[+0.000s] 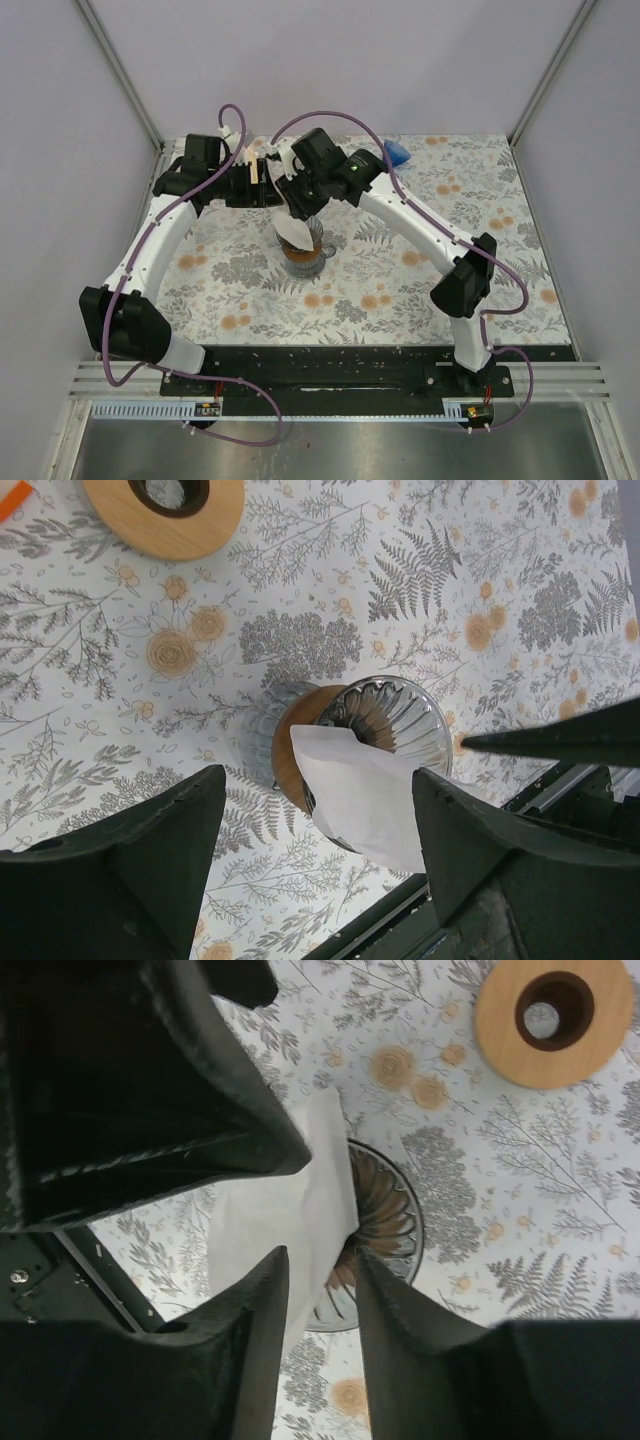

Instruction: Place the coffee filter in the dripper

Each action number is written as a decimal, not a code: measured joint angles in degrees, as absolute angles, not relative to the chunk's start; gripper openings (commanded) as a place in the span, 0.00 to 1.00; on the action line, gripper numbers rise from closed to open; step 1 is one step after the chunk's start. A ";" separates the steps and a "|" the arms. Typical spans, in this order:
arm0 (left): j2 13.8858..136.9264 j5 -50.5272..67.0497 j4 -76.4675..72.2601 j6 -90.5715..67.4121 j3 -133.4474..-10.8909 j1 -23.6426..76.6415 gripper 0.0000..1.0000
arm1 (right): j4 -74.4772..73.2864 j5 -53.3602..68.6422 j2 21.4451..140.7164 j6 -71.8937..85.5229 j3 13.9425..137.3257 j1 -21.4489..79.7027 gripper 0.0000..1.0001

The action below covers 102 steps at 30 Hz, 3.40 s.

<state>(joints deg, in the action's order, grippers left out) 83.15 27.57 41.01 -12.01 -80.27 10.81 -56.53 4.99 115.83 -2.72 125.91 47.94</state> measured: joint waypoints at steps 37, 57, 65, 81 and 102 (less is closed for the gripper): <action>83.09 25.19 36.60 -19.35 -71.07 7.81 0.76 | -44.47 6.31 121.16 -2.76 112.14 49.76 0.00; 81.25 23.70 34.52 -19.97 -70.63 5.85 0.77 | -47.31 2.04 124.18 -1.58 113.08 50.19 0.00; 81.25 23.53 32.29 -20.12 -68.40 6.68 0.74 | -50.26 2.20 124.62 -1.19 113.62 50.19 0.00; 80.38 25.54 34.68 -21.78 -68.25 3.40 0.73 | -50.78 2.13 126.89 -1.39 117.21 51.22 0.00; 77.47 29.82 40.51 -19.16 -68.05 1.02 0.64 | -50.83 1.98 127.63 -1.02 120.73 51.79 0.18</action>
